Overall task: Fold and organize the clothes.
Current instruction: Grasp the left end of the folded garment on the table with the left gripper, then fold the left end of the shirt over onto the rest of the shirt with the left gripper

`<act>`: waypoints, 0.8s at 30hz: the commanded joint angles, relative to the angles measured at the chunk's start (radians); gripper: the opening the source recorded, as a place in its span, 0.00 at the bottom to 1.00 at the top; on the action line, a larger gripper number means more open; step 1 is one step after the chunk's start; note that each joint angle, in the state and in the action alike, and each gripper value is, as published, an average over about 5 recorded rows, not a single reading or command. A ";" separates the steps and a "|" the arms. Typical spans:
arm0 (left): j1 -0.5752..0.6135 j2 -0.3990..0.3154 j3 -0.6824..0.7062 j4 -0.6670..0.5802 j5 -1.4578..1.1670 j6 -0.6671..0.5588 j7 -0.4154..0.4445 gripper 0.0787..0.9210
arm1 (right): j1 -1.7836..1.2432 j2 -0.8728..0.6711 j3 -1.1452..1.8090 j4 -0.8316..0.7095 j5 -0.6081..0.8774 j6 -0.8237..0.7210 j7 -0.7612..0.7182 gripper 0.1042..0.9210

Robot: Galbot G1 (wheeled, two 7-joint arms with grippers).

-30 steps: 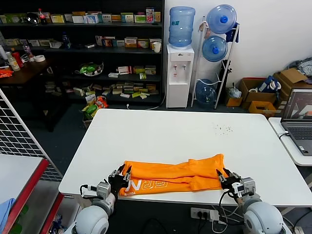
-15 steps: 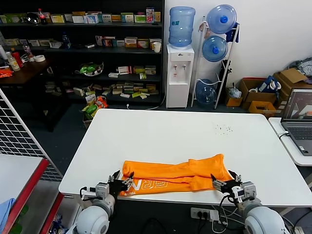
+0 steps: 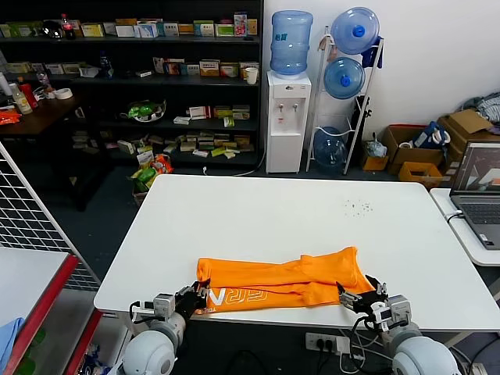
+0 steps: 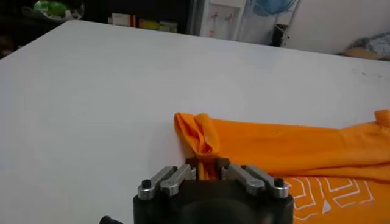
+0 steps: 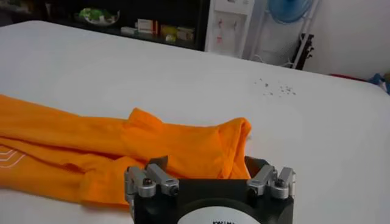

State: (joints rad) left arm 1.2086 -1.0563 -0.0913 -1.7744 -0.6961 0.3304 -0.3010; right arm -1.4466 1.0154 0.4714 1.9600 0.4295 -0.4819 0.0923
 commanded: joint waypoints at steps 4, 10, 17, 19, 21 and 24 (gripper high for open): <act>-0.045 0.056 -0.078 0.023 -0.075 0.037 -0.029 0.07 | -0.001 0.034 0.002 0.007 -0.034 0.045 0.004 0.88; -0.103 0.217 -0.165 0.087 -0.105 0.035 -0.029 0.03 | 0.006 0.058 -0.005 0.015 -0.056 0.060 0.005 0.88; -0.176 0.374 -0.233 0.177 -0.119 0.010 -0.014 0.03 | 0.016 0.075 -0.001 0.013 -0.086 0.096 0.009 0.88; -0.167 0.381 -0.230 0.138 -0.124 0.013 -0.020 0.03 | 0.019 0.080 0.002 0.007 -0.089 0.104 0.011 0.88; -0.145 0.365 -0.213 0.059 -0.127 0.022 -0.033 0.03 | 0.024 0.087 0.004 -0.002 -0.095 0.112 0.015 0.88; -0.111 0.311 -0.166 -0.073 -0.136 0.045 -0.057 0.03 | 0.026 0.096 0.004 -0.011 -0.115 0.121 0.019 0.88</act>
State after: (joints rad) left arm 1.0887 -0.7994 -0.2626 -1.6766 -0.8015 0.3495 -0.3248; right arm -1.4232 1.0937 0.4756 1.9615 0.3481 -0.3906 0.1069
